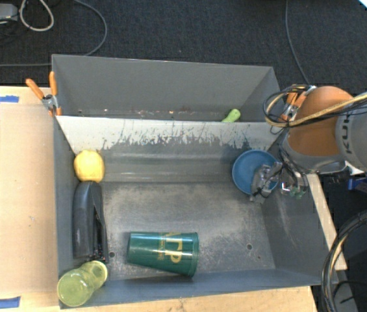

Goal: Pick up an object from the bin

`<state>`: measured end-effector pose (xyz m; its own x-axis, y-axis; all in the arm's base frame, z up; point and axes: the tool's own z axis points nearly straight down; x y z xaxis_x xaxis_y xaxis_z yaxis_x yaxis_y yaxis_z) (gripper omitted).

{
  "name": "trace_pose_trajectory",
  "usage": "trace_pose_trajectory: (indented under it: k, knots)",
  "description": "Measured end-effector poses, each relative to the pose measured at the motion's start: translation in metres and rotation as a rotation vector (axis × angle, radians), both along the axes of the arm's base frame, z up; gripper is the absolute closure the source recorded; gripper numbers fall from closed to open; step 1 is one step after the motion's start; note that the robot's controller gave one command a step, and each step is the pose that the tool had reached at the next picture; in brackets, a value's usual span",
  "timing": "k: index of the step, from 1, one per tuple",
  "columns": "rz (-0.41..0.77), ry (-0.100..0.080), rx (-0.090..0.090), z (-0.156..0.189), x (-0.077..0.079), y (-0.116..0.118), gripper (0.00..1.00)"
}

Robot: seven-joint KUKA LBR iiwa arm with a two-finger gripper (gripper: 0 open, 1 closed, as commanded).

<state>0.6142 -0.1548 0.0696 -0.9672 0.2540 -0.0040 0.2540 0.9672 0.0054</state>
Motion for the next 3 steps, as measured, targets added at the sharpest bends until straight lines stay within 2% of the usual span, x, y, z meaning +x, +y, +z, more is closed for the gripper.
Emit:
trace_pose_trajectory:
  k: [1,2,3]
  knots:
    - [-0.234,0.002,0.003,0.0,-0.001,0.001,1.0]
    - [0.179,-0.001,0.001,0.0,-0.026,-0.003,1.0]
    - [0.109,0.001,0.002,0.0,-0.024,-0.004,1.0]
